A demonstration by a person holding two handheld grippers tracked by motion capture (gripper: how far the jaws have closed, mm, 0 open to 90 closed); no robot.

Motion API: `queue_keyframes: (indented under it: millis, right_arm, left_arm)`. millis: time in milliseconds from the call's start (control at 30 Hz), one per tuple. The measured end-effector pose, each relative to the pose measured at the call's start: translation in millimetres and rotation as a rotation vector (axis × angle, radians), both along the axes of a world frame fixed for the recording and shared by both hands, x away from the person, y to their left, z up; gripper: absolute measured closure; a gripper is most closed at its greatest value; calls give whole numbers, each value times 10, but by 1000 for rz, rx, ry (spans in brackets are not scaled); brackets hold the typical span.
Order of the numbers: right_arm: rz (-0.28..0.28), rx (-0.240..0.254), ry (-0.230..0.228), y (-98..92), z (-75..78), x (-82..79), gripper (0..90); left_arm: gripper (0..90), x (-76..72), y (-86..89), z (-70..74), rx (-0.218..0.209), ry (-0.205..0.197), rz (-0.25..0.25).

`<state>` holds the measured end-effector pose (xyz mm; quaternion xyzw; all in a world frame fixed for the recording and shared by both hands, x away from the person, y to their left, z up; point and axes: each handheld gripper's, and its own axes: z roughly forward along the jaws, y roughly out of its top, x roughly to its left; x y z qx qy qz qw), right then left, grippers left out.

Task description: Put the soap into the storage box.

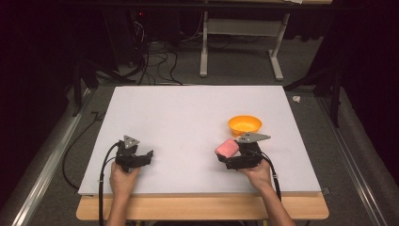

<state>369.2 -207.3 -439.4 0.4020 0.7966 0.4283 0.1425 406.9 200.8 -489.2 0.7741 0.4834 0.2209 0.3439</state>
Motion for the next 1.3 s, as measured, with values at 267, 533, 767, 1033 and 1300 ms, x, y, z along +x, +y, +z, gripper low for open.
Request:
queue_keyframes:
  millis: [267,533,767,1033,1300]
  right_arm:
    - [-22,-2,-20,-128,92,-57,136]
    - [-49,-7,-39,-261,164,-143,136]
    - [-79,0,-55,-416,225,-210,136]
    - [-126,18,-55,-583,255,-249,136]
    - [-162,34,-59,-699,292,-231,136]
  left_arm:
    - [216,4,6,2,-3,8,-2]
    - [216,6,7,0,-6,7,0]
    - [215,7,8,1,-7,9,-1]
    - [215,7,10,2,-5,10,-2]
    - [215,6,9,1,-4,8,-2]
